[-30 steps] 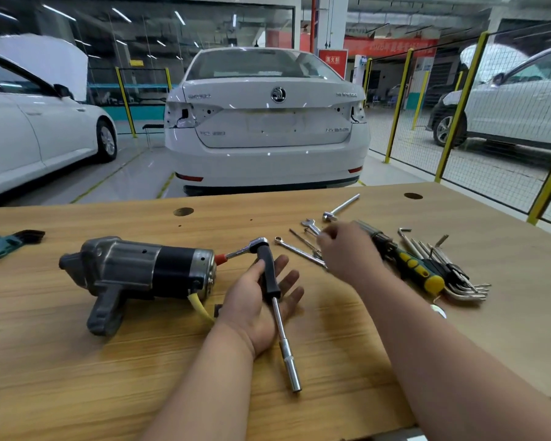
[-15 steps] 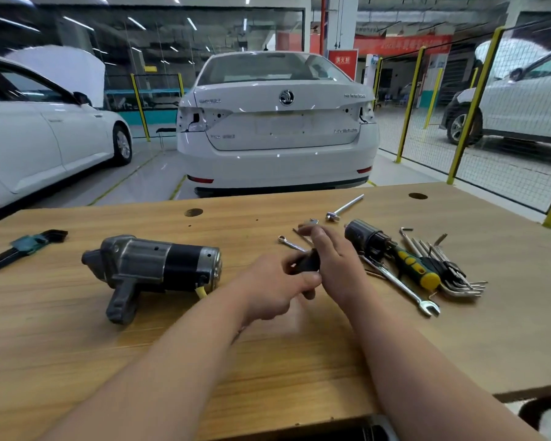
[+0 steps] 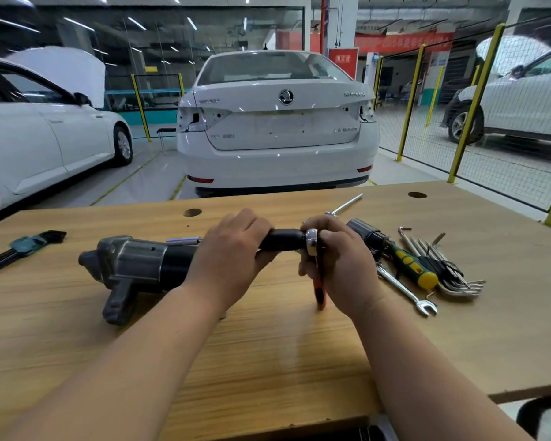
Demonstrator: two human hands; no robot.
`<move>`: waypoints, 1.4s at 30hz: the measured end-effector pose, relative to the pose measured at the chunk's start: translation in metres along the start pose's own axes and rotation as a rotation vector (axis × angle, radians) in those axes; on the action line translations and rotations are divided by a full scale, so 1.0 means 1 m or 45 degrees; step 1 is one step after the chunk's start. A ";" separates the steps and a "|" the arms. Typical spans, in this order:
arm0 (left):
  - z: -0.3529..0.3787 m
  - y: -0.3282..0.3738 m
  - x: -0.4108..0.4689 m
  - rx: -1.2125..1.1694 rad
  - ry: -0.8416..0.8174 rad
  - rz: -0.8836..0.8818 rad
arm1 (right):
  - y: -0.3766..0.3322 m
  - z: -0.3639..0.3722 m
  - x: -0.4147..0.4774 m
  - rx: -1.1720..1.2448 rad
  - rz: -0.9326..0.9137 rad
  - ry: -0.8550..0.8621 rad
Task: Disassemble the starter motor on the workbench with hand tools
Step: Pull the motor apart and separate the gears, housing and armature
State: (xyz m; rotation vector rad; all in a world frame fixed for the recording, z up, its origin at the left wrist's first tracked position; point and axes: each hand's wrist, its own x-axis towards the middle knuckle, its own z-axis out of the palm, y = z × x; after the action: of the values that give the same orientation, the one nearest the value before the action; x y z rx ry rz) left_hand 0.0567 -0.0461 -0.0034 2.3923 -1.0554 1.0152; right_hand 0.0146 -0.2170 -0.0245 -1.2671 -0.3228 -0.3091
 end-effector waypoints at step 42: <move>-0.030 -0.039 -0.008 0.398 -0.521 -0.347 | -0.004 -0.016 -0.009 -2.108 0.713 0.041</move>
State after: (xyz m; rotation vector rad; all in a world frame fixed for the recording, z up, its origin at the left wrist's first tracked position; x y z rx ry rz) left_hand 0.0682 0.0004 0.0105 2.9864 -0.6930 0.6474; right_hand 0.0063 -0.2331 -0.0288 -2.8749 0.4791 -0.0483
